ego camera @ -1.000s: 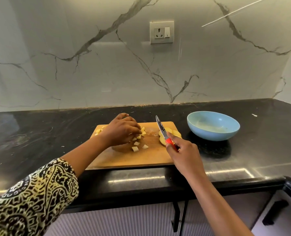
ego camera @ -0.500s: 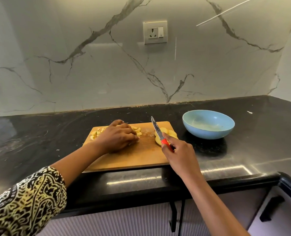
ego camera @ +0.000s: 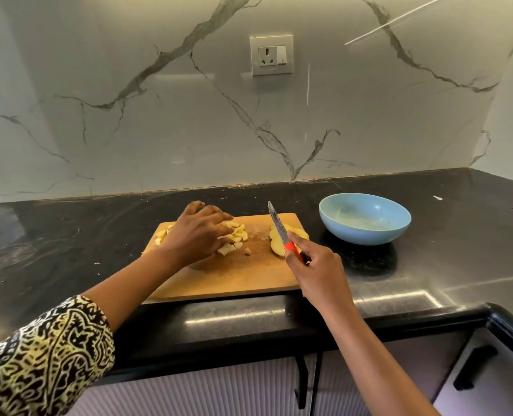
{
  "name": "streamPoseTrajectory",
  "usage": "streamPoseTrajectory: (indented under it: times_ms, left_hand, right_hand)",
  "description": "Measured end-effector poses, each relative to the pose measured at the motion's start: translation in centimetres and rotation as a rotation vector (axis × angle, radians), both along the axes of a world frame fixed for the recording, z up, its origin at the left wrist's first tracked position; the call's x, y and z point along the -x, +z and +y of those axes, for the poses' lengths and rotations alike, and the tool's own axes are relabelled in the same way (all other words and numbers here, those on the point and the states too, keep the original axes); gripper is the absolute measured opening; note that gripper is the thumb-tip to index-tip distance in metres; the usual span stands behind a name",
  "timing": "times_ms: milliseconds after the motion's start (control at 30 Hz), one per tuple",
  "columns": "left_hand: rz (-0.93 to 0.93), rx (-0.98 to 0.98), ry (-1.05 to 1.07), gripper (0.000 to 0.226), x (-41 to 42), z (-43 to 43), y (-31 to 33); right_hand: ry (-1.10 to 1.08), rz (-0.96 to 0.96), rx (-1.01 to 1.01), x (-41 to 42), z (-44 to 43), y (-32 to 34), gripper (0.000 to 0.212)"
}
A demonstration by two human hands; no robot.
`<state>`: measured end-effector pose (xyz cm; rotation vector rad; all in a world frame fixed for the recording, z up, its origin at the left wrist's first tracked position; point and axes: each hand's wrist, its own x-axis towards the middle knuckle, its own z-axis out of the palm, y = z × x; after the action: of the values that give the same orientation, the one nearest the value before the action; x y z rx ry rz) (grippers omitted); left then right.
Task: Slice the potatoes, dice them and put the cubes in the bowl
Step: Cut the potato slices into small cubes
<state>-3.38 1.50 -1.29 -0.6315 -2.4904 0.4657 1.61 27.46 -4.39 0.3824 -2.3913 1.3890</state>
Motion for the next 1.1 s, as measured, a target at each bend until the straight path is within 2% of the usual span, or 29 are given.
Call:
streamPoseTrajectory:
  times_ms: [100,167,233,300,400,467,533,633,733,833,900,1000,1100]
  left_hand:
    - [0.037,-0.154,-0.105,0.028,-0.1,0.3,0.3]
    - [-0.086,-0.103,-0.266,0.038,-0.6,0.9,0.2]
    - [-0.207,0.005,-0.324,0.039,-1.0,1.5,0.0]
    - [-0.162,0.057,-0.282,0.030,-0.7,1.4,0.1]
    - [-0.016,0.153,-0.084,0.020,0.2,0.5,0.9]
    - [0.012,0.123,-0.035,0.017,0.3,0.1,1.2]
    - [-0.017,0.020,-0.143,0.022,-0.1,0.1,1.2]
    - [-0.157,0.078,-0.247,0.033,-0.8,0.6,1.0]
    - [-0.150,0.152,-0.054,0.037,-0.8,0.0,1.2]
    - [-0.175,-0.042,-0.059,0.034,-0.6,0.0,1.6]
    - [-0.157,-0.105,-0.076,0.031,-0.4,0.8,1.7]
    - [-0.143,-0.169,-0.044,0.035,0.1,2.9,1.9]
    - [-0.272,-0.293,-0.077,0.050,0.3,6.1,2.2]
  right_hand:
    - [0.015,-0.036,0.056,0.0,0.1,0.0,0.038]
    - [0.025,-0.055,0.081,0.2,0.2,-0.1,0.039]
    - [0.033,-0.067,0.102,0.3,0.2,-0.1,0.039]
    - [0.042,-0.070,0.119,0.3,0.1,-0.2,0.039]
    - [0.050,-0.075,0.148,0.3,0.2,-0.1,0.038]
    - [0.055,-0.090,0.174,0.2,0.2,0.1,0.037]
    - [0.062,-0.112,0.226,0.1,0.2,0.3,0.035]
    - [0.080,-0.154,0.375,-0.1,0.3,0.7,0.034]
    - [0.066,-0.176,0.561,-0.4,0.7,1.0,0.034]
    - [-0.003,-0.184,0.792,-0.3,1.4,1.1,0.033]
    - [-0.020,-0.200,0.909,-0.2,1.7,1.3,0.031]
    - [-0.011,-0.250,0.960,-0.1,1.9,1.6,0.028]
    - [0.010,-0.288,0.972,-0.1,2.1,1.8,0.022]
